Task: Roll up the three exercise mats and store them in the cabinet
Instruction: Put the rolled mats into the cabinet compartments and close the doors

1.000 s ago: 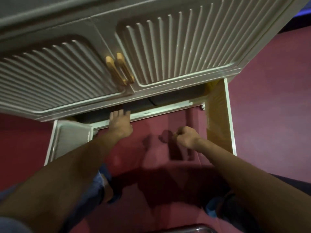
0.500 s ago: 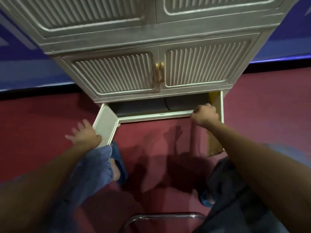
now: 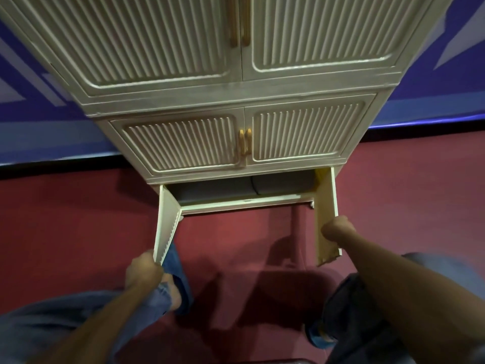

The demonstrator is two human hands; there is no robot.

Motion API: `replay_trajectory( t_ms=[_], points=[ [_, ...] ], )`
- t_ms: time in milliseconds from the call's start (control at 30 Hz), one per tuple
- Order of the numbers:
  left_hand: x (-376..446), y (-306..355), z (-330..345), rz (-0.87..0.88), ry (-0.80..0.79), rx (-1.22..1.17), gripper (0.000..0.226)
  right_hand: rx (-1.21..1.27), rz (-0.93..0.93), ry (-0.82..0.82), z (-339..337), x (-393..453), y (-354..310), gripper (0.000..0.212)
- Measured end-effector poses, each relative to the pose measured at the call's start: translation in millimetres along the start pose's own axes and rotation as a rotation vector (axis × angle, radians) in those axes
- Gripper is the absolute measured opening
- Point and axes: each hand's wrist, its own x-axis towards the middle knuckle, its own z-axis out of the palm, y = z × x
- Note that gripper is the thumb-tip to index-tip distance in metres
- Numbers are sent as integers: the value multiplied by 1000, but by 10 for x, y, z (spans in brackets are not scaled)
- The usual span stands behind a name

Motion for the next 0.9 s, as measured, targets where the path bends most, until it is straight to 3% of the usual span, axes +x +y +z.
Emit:
replay_trajectory(
  t_ms=[233,333,533,667,767,900],
  points=[
    [82,155,38,-23,19,-21,11,4,-93,23,174,4,-78,39],
    [43,288,142,7,-27,-260,17,13,-100,-47,206,77,-154,36],
    [0,1095,495,-130,-140,-804,18,69,-146,-77,232,-25,-306,41],
    [100,1412,671,-127,-224,-873,29,206,-183,-59,320,16,-397,46],
    [190,1633,694,-135,-274,-906,6,296,-189,-45,406,37,-542,62],
    [527,1822,712,-92,-307,-894,39,417,-206,-75,430,-8,-939,61]
  ],
)
